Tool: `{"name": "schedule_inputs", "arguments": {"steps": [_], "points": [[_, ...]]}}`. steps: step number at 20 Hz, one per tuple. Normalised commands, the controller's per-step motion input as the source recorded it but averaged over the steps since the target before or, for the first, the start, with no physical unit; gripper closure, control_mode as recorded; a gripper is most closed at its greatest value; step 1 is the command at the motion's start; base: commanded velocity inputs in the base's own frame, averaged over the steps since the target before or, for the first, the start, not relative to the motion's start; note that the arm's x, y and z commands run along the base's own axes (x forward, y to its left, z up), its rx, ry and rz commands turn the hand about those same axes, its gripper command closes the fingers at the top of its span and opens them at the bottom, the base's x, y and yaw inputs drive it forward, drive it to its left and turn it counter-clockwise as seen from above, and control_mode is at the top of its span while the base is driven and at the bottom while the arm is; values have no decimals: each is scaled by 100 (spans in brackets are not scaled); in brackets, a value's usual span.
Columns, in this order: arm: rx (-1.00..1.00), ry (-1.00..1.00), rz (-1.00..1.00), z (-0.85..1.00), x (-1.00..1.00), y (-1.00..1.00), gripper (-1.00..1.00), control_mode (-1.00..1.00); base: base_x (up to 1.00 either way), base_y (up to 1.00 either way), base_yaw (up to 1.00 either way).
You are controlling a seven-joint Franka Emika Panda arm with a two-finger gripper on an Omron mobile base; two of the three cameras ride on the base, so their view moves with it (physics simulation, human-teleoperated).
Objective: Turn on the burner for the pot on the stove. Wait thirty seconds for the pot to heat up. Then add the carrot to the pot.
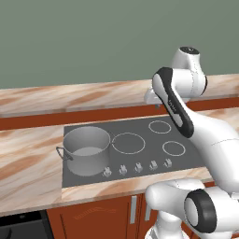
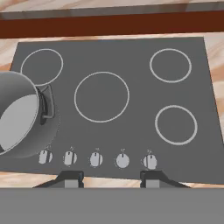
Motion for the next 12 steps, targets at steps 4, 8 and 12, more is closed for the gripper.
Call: {"name": "schedule_inputs", "arguments": {"steps": [4,8,12], "points": [[0,-3,0,0,-4,9,-100,-100,0,0,0],[0,0,1,0,0,50,-100,-100,0,0,0],[0,0,1,0,-3,60,-100,-100,0,0,0]]}}
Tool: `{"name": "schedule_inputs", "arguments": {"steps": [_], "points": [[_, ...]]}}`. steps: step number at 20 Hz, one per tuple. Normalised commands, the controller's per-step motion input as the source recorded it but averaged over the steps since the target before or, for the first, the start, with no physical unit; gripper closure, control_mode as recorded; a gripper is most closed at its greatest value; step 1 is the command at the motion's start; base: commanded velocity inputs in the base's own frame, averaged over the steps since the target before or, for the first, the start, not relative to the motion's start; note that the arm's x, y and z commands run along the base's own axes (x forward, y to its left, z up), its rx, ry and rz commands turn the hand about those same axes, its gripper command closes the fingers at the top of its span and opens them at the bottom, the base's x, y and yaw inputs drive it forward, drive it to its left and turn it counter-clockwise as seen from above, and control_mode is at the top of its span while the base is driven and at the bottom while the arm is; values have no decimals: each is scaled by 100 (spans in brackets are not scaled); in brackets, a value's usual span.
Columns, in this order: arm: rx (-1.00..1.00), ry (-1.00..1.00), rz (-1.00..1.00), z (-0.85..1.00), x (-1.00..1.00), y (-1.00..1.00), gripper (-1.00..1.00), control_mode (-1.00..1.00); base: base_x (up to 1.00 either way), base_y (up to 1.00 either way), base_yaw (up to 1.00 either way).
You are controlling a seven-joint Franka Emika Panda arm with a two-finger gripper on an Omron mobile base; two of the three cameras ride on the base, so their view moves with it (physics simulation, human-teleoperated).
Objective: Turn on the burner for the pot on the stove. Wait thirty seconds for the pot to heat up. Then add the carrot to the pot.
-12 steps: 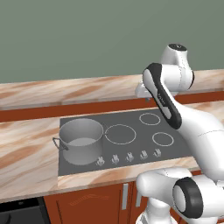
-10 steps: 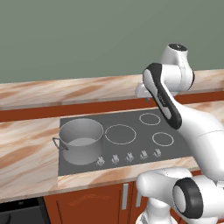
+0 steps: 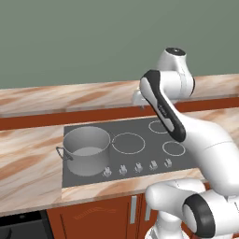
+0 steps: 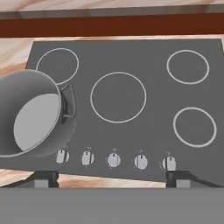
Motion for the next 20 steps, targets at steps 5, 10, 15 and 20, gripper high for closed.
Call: {"name": "schedule_inputs", "arguments": {"steps": [5,10,15,20], "points": [[-2,0,0,-12,-10,49,-100,-100,0,0,0],[-6,5,0,-57,-15,8,-100,-100,0,0,0],[-7,3,0,-57,-21,-1,-100,-100,0,0,0],[-8,6,0,-48,-6,0,-100,-100,0,0,0]]}}
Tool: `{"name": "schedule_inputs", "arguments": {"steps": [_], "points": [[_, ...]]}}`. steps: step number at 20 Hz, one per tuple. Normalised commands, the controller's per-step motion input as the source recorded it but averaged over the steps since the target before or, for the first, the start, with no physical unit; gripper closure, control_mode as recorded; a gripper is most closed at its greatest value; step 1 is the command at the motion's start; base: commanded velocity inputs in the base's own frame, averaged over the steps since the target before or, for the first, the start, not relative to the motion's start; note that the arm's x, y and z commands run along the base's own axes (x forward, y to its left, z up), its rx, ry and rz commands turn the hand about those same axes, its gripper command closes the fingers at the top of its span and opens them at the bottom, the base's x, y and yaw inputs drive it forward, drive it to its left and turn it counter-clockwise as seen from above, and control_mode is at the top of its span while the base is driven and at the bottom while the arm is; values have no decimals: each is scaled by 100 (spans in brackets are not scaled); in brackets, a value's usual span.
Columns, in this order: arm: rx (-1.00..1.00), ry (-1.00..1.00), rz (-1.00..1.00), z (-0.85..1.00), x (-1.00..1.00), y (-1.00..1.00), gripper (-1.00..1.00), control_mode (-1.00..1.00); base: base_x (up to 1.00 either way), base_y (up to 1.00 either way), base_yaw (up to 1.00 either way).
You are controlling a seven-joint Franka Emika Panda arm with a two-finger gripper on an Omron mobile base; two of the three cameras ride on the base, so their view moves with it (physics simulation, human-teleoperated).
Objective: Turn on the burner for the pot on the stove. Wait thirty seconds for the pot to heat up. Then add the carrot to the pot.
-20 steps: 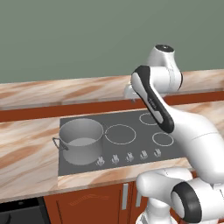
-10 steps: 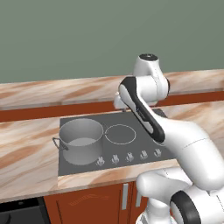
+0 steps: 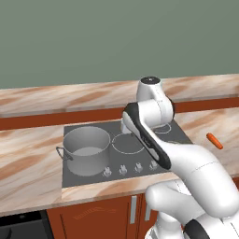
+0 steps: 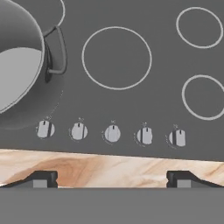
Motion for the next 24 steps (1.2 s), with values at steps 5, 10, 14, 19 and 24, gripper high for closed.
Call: {"name": "schedule_inputs", "arguments": {"steps": [5,10,14,19,24], "points": [[-3,2,0,-27,0,-9,-100,-100,0,0,0],[-1,2,-6,-9,2,0,-100,-100,0,0,0],[0,7,-4,0,11,0,-100,-100,0,0,0],[2,6,-1,0,25,-6,-100,-100,0,0,0],[7,19,0,0,38,-21,-100,-100,0,0,0]]}}
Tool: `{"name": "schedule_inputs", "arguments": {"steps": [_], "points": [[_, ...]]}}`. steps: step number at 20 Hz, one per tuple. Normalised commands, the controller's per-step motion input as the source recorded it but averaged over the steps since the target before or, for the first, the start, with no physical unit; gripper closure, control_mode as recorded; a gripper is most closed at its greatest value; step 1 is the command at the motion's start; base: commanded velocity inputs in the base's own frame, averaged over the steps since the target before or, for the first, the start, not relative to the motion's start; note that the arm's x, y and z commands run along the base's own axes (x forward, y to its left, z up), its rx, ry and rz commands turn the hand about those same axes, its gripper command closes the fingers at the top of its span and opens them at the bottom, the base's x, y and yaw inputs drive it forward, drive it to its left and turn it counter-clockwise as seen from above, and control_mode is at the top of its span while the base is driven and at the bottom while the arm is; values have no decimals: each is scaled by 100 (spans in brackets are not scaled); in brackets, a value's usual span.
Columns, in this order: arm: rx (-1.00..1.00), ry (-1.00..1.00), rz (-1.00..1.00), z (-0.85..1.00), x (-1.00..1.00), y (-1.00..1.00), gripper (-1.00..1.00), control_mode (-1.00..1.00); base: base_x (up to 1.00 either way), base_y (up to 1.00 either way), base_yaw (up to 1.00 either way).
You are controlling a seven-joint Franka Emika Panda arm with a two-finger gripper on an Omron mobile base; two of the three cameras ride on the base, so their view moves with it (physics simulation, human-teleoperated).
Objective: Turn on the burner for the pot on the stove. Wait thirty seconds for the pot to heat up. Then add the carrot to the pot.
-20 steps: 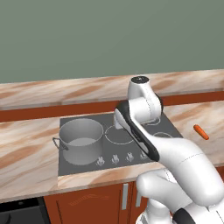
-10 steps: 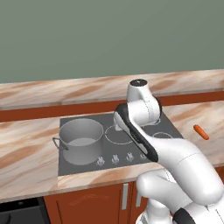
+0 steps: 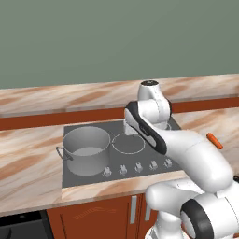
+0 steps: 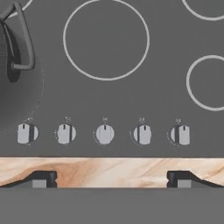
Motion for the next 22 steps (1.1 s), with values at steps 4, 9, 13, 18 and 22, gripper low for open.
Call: {"name": "schedule_inputs", "arguments": {"steps": [4,9,13,18,22], "points": [[3,1,7,0,1,-37,-100,-100,0,0,0],[3,0,13,1,-4,-35,-100,-100,0,0,0],[0,0,0,0,0,0,-100,-100,0,0,0],[0,0,0,-12,-2,0,-100,-100,0,0,0],[0,0,0,-19,-10,0,-100,-100,0,0,0]]}}
